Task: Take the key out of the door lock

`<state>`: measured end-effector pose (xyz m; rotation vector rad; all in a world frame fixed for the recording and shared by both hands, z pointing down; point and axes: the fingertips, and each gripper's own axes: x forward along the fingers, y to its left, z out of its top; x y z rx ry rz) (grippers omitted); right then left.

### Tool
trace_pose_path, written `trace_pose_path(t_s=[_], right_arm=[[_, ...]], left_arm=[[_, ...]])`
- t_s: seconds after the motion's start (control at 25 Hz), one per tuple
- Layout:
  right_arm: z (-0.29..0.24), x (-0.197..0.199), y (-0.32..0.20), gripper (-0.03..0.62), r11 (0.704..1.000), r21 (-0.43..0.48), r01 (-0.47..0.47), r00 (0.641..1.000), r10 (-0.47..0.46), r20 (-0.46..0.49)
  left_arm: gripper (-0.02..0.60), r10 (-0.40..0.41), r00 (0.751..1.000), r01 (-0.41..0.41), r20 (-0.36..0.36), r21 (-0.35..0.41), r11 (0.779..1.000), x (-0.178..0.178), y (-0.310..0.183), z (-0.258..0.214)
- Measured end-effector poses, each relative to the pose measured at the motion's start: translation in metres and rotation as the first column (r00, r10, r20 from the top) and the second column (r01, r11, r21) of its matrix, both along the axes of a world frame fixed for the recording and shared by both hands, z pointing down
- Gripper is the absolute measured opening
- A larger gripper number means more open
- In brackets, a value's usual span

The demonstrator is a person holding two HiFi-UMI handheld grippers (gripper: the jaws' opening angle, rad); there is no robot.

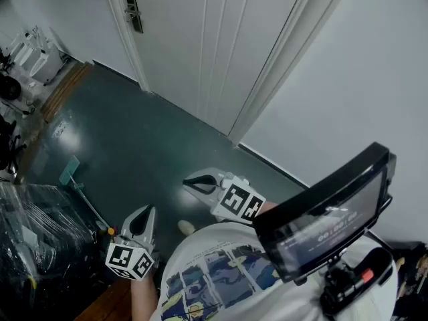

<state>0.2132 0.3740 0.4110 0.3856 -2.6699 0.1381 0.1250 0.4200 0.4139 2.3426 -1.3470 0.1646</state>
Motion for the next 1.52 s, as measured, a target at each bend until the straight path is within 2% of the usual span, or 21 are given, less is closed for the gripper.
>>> trace_pose_path(t_s=[0.16, 0.64, 0.96, 1.16, 1.32, 1.52], right_arm=[[0.000, 0.001, -0.001, 0.003, 1.000, 0.004, 0.008, 1.000, -0.008, -0.002], [0.009, -0.017, -0.007, 0.003, 1.000, 0.010, 0.008, 1.000, -0.007, -0.026], [0.013, -0.045, 0.006, 0.006, 1.000, 0.013, 0.014, 0.999, -0.013, -0.045], [0.021, -0.058, 0.011, 0.009, 0.999, -0.011, -0.035, 0.998, 0.034, -0.053], [0.023, -0.067, -0.004, 0.011, 1.000, -0.011, -0.029, 0.997, 0.028, -0.072], [0.031, -0.080, -0.052, 0.012, 0.999, -0.011, -0.031, 0.997, 0.030, -0.067]], left_arm=[[0.005, -0.015, 1.000, 0.015, -0.012, -0.009, 1.000, 0.000, 0.002, 0.001], [0.005, -0.011, 1.000, 0.011, 0.011, 0.000, 1.000, -0.016, 0.001, 0.003], [0.005, -0.023, 1.000, 0.023, 0.001, 0.015, 1.000, -0.045, 0.013, 0.005], [0.005, -0.022, 1.000, 0.022, -0.019, 0.013, 1.000, -0.069, 0.011, 0.016], [0.005, -0.049, 0.998, 0.050, -0.029, 0.023, 0.998, -0.085, -0.004, 0.015], [0.005, -0.073, 0.997, 0.073, -0.007, 0.018, 0.997, -0.102, -0.041, 0.016]])
